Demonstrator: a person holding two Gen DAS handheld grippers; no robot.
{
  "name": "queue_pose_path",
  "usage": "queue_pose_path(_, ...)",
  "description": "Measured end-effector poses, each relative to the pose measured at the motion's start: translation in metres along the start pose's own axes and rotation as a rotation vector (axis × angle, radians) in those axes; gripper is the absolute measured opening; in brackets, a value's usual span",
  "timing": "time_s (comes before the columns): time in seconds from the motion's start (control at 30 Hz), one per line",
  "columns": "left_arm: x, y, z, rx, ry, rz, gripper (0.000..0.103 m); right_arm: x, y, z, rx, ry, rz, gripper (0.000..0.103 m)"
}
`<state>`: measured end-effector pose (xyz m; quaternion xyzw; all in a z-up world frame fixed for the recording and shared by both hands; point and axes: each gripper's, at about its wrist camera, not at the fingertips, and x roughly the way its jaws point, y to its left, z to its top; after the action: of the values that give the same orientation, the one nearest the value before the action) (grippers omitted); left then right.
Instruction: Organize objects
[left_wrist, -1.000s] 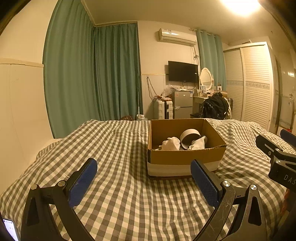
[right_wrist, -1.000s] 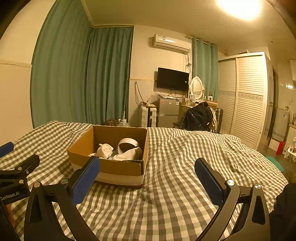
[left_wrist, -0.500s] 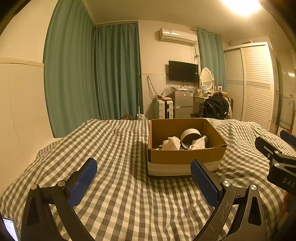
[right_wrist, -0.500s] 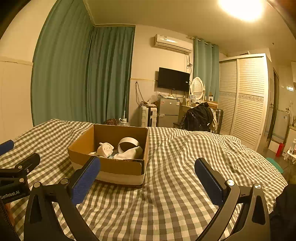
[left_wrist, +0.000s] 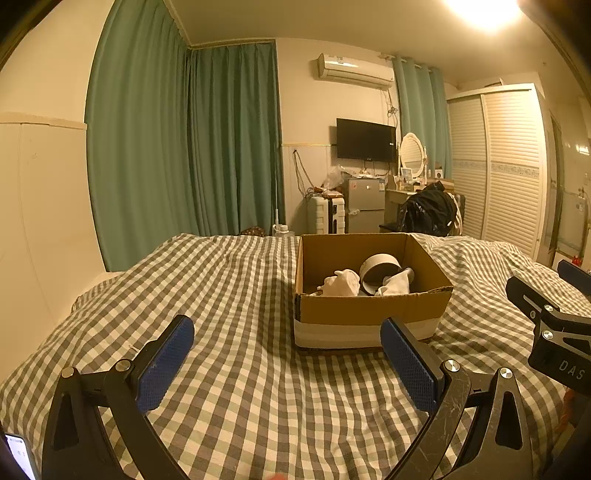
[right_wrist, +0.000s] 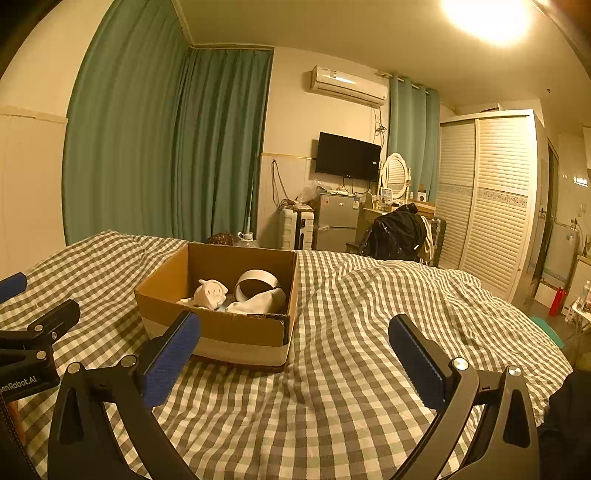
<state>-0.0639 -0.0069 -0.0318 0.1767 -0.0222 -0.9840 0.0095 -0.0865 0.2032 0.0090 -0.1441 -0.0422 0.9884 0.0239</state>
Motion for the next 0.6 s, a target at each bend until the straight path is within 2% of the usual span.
queue_pose_path(0.6, 0.0019, 0.001, 0.0001, -0.004, 0.006, 0.007, 0.103, 0.0007, 0.0008, -0.001, -0.009, 0.003, -0.002, 0.102)
